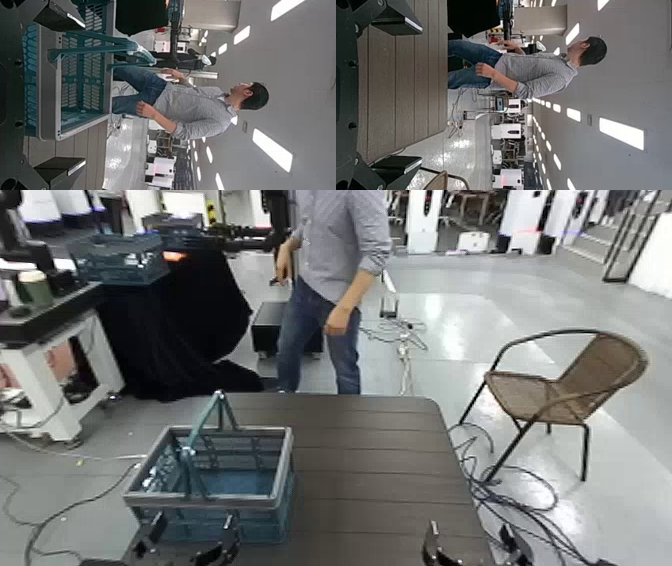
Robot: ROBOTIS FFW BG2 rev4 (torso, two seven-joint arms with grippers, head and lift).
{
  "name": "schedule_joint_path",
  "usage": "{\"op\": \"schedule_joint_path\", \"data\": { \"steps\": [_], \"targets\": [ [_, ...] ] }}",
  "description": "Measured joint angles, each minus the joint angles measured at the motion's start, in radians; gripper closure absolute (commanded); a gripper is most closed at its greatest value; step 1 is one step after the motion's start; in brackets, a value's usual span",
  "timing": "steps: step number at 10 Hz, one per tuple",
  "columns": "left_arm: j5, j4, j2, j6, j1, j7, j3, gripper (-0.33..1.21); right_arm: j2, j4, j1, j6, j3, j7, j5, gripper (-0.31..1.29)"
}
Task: Grasp the handle of the crate.
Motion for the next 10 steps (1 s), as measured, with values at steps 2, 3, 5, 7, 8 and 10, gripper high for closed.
{"op": "schedule_joint_path", "data": {
  "steps": [2, 3, 5, 7, 8, 10],
  "targets": [
    [0.009, 0.011, -0.003, -0.01, -0.007, -0.004, 0.01, 0.1, 0.0, 0.001, -0.001, 0.0, 0.001, -0.001, -0.001, 0.15],
    [0.016, 0.015, -0.003, -0.01, -0.011, -0.005, 0.013, 0.1, 0.0, 0.001, -0.001, 0.0, 0.001, -0.001, -0.002, 0.15],
    [0.029, 0.019, -0.003, -0.006, -0.019, -0.015, 0.019, 0.1, 0.001, 0.003, -0.001, -0.001, 0.001, -0.001, -0.003, 0.15],
    [0.06, 0.025, -0.003, 0.011, -0.036, -0.047, 0.044, 0.1, 0.003, 0.004, 0.0, -0.002, 0.002, -0.001, -0.006, 0.15],
    [0.08, 0.025, -0.002, 0.033, -0.048, -0.067, 0.058, 0.1, 0.003, 0.005, 0.0, -0.002, 0.002, -0.001, -0.008, 0.15],
    [0.141, 0.025, 0.01, 0.093, -0.071, -0.094, 0.087, 0.1, 0.005, 0.006, 0.0, -0.002, 0.001, -0.002, -0.011, 0.15]
  ]
}}
